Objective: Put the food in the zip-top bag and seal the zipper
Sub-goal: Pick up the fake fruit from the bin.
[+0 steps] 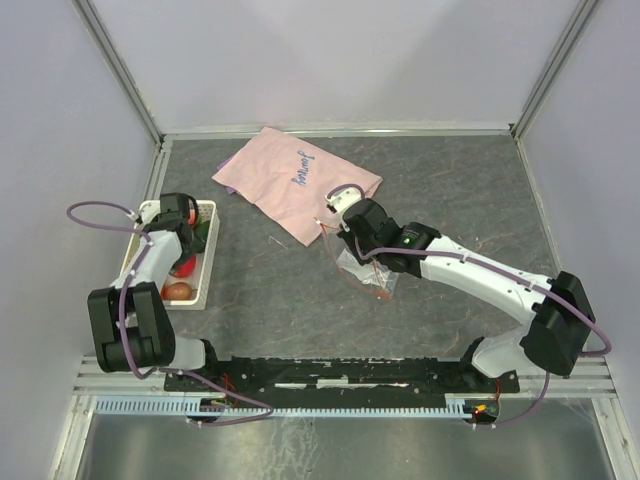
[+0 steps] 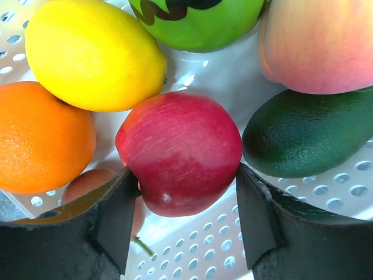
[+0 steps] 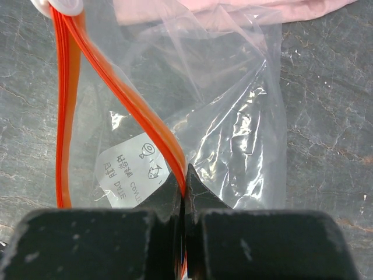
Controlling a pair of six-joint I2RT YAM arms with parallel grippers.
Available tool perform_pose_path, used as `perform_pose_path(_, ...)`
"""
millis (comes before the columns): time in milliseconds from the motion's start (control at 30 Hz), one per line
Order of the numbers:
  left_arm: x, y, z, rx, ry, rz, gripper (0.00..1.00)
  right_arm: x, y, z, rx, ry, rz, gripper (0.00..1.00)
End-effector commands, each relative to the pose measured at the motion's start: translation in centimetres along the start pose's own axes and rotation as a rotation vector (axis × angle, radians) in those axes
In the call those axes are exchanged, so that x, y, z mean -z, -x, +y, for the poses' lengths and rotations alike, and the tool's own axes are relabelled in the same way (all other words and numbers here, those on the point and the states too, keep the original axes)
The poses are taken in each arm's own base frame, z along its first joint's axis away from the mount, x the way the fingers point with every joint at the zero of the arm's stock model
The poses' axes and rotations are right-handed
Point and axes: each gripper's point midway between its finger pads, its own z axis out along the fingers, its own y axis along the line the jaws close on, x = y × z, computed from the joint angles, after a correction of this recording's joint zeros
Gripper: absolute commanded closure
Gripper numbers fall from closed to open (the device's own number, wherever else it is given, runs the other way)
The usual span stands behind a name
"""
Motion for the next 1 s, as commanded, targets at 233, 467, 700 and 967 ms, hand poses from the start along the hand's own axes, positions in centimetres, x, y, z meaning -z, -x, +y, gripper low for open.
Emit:
perform_pose_path(233,3.7,2.0,-0.1,0.014,-0.116,-0.081,0.46,1.8,1.8,-0.7,-0.004,-0.015,-0.059,0.99)
perform_pose_path(467,6.5,3.2,-0.5,0.025,-0.224,-0.134,0.48,1.8,1.7,-1.4,0.015,-0.056,-0.034,0.98)
perform_pose_path(700,6.4,3.2,-0.8,0.0,-0.236,-0.136,0.47,1.8,1.8,-1.7,0.011,-0.077,-0.02,0.98)
perform_pose_path(967,3.5,1.8,-1.1,-0.023,-0.165,-0.062,0.47,1.5,1.5,-1.7,0.025,-0.073,-0.029,0.98)
